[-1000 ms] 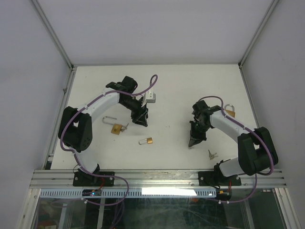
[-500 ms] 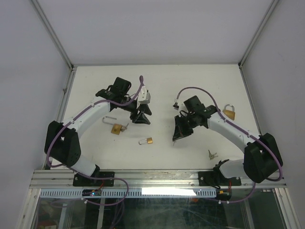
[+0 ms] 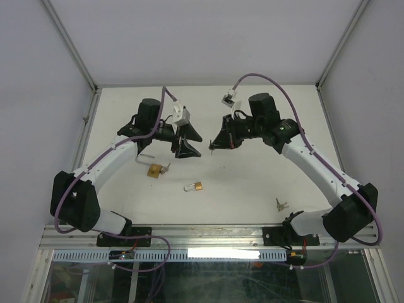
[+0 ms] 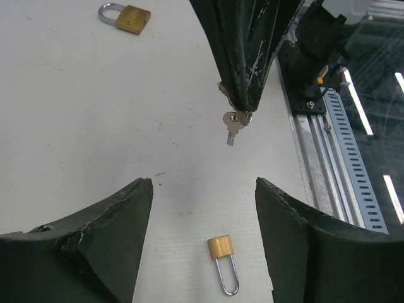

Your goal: Unlock with the key

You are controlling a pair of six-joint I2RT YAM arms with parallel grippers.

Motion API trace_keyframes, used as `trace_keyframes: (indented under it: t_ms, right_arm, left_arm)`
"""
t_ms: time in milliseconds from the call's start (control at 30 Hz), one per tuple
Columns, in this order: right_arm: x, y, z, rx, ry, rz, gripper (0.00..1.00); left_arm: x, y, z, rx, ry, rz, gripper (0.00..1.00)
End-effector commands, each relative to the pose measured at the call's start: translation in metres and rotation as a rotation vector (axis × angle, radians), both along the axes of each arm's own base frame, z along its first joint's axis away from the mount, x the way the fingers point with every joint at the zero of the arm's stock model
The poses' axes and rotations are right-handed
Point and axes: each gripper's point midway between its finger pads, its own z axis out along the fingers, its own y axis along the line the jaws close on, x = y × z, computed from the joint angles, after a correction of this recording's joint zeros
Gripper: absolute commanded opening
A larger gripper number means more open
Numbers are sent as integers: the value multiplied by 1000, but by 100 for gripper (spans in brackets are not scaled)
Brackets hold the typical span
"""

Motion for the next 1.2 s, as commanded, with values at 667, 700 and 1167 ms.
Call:
trace_keyframes:
  t_ms: [667,700,1167]
  right_arm:
    - [11,18,107,261,-297,36,0]
    - [11,19,107,263,-296,37,0]
    - [9,19,103,267,-284,48,0]
  left_arm:
    - [-22,-30,91,-347,-1,-33,40]
    - [-22,-31,92,-351,-5,-29,34]
    - [-22,-31,96,-364,7,-17,40]
